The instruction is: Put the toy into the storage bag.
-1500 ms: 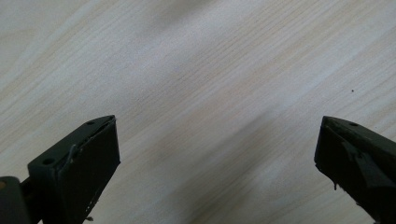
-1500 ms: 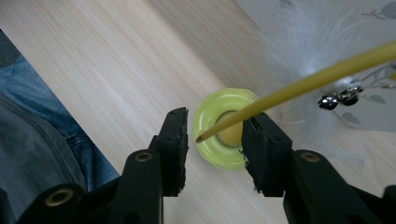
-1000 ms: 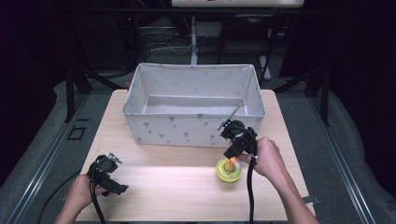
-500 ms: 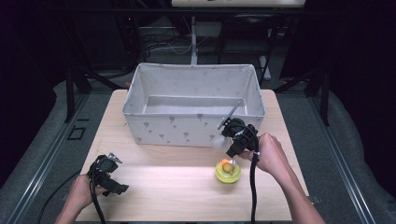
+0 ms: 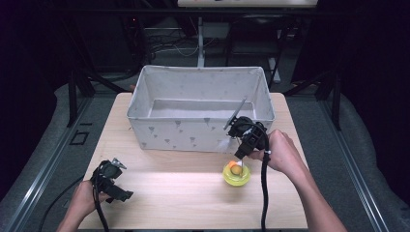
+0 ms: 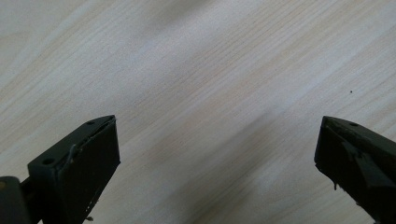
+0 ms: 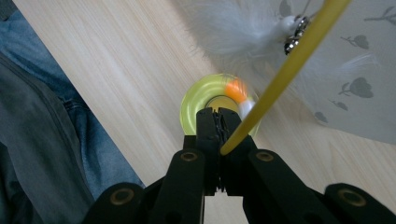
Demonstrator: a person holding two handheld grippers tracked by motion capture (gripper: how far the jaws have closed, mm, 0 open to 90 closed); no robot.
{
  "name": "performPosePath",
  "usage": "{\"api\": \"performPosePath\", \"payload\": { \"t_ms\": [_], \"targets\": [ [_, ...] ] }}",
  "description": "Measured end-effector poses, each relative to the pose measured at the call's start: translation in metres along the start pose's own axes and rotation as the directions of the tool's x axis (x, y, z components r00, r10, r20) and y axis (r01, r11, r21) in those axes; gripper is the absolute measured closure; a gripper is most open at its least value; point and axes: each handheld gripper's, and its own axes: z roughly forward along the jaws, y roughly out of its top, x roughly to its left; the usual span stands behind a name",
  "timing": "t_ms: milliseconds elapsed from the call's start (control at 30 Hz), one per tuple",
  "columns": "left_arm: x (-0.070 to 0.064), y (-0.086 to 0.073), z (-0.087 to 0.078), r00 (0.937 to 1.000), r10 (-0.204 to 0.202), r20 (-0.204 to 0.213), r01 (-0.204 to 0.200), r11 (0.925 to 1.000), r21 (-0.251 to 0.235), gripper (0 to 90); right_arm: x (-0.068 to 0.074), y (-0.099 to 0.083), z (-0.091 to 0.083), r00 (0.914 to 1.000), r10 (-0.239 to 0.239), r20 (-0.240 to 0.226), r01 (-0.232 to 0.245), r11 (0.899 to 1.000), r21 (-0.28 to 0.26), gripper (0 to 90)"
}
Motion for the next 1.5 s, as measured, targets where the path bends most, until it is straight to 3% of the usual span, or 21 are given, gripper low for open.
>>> {"api": "performPosePath", "payload": {
  "t_ms": [633, 1500],
  "targets": [
    [0.001, 0.0, 0.001, 1.0, -0.005, -0.003, 0.005, 1.0, 0.006, 0.2, -0.007, 0.007, -0.012, 0.9998, -0.017, -0.007, 0.017, 1.0, 0.008, 88.2],
    [-0.001, 0.001, 0.002, 1.0, 0.002, 0.002, -0.002, 0.9999, 0.011, 0.3, -0.011, 0.014, -0.048, 0.9993, -0.035, 0.009, 0.035, 0.999, 0.007, 88.2]
  ]
}}
